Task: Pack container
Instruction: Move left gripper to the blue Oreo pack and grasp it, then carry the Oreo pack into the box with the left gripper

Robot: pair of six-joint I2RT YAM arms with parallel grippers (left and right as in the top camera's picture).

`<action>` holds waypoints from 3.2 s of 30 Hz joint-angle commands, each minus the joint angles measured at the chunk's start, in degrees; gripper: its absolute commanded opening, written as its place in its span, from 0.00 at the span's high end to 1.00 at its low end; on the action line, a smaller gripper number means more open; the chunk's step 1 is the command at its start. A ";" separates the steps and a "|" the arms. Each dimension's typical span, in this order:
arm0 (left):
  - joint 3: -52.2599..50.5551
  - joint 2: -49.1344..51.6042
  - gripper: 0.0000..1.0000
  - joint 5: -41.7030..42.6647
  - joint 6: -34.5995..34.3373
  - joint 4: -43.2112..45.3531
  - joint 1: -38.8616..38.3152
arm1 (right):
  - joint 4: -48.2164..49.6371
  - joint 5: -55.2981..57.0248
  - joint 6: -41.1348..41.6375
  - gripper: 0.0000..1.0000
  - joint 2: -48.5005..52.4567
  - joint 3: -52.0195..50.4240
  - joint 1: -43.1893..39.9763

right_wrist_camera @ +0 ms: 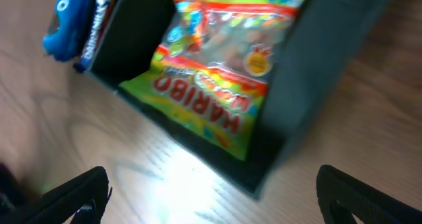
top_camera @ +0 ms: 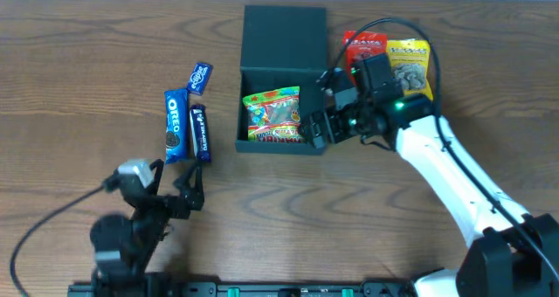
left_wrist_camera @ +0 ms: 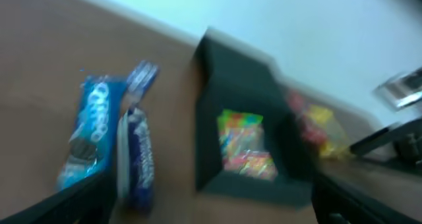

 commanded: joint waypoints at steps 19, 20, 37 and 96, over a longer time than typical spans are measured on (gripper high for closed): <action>35.12 69.33 0.05 -12.33 18.18 -7.04 0.35 | 2.25 2.45 -3.65 0.01 -0.46 0.46 -11.61; 35.12 70.82 0.05 -12.33 18.86 -7.02 0.35 | 2.25 2.45 -3.65 0.01 -0.46 0.46 -11.61; 35.12 80.63 0.17 -21.55 21.35 -4.13 0.37 | 0.26 2.89 -3.63 0.01 -0.46 0.46 -11.61; 63.06 90.77 0.77 -12.44 -21.00 -14.19 -40.17 | -1.27 7.15 10.95 0.01 -0.48 0.46 -35.15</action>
